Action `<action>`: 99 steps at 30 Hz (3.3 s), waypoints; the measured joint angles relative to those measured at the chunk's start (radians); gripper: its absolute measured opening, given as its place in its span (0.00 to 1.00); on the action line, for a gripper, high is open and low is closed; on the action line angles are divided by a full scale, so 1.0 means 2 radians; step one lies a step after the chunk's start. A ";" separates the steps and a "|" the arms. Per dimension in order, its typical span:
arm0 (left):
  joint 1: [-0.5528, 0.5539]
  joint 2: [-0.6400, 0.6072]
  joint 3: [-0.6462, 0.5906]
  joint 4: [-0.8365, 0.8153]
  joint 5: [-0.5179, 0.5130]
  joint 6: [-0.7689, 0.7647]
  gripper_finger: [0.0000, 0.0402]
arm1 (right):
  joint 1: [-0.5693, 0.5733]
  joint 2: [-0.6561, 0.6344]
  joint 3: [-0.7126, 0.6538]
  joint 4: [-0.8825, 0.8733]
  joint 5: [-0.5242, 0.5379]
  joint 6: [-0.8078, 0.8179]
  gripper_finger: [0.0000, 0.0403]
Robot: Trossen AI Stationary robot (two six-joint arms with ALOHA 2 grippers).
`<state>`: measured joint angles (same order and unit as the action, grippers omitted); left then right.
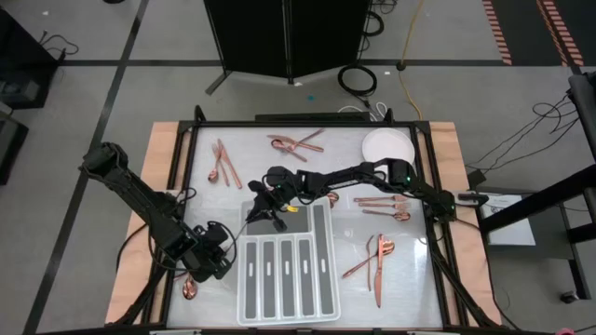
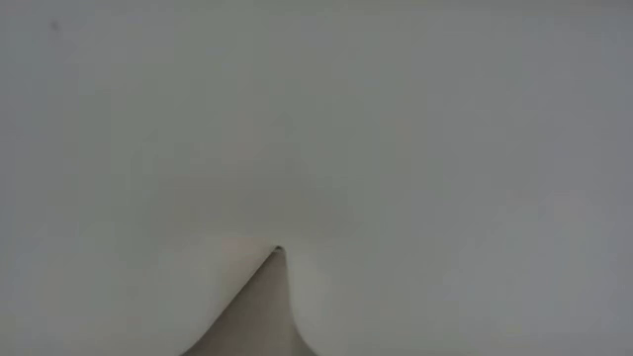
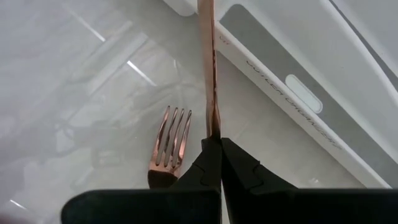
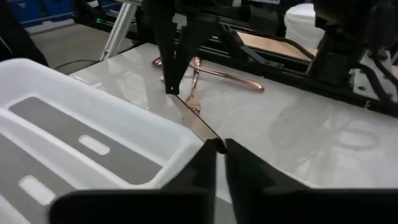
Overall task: Sort silverware
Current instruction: Put the knife into the silverware tray
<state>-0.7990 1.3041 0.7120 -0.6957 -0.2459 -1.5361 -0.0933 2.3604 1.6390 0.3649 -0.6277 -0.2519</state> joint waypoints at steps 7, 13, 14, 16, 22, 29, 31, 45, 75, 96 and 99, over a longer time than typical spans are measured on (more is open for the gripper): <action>0.000 0.000 0.000 0.000 0.001 -0.002 0.03 | 0.005 0.000 0.000 -0.002 -0.003 -0.004 0.00; 0.000 0.000 0.000 -0.001 -0.007 -0.002 0.20 | 0.007 0.000 0.000 0.004 -0.005 0.044 0.00; 0.000 0.000 0.000 -0.001 -0.008 -0.002 0.24 | 0.007 0.000 0.000 0.006 -0.005 0.051 0.00; 0.000 0.000 0.000 -0.001 -0.009 -0.002 0.30 | 0.007 0.000 0.000 0.011 -0.009 0.057 0.00; 0.000 0.000 0.000 -0.017 -0.010 -0.014 0.44 | 0.007 0.000 0.000 0.021 -0.016 0.077 0.00; 0.000 0.001 0.000 -0.013 -0.009 -0.001 0.41 | 0.006 -0.001 0.000 0.031 -0.029 0.098 0.00; 0.000 0.001 0.000 -0.012 -0.009 0.000 0.37 | 0.006 -0.001 0.000 0.037 -0.032 0.107 0.00; 0.000 0.001 0.000 -0.008 -0.013 0.031 0.04 | 0.004 -0.001 0.000 0.049 -0.060 0.120 0.00; 0.000 0.065 0.050 0.349 -0.128 -0.235 0.04 | -0.074 -0.479 -0.377 -0.286 -0.115 -0.067 0.17; -0.014 0.116 0.049 0.288 -0.069 -0.312 0.04 | -0.070 -0.683 -0.498 -0.265 -0.066 -0.016 0.09; -0.010 0.116 0.049 0.282 -0.053 -0.312 0.04 | -0.070 -0.683 -0.498 -0.270 -0.065 -0.023 0.09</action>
<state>-0.8184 1.5360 0.8108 -0.1323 -0.3520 -2.1597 -0.2333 0.9947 0.6438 -0.1750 -0.7586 -0.2978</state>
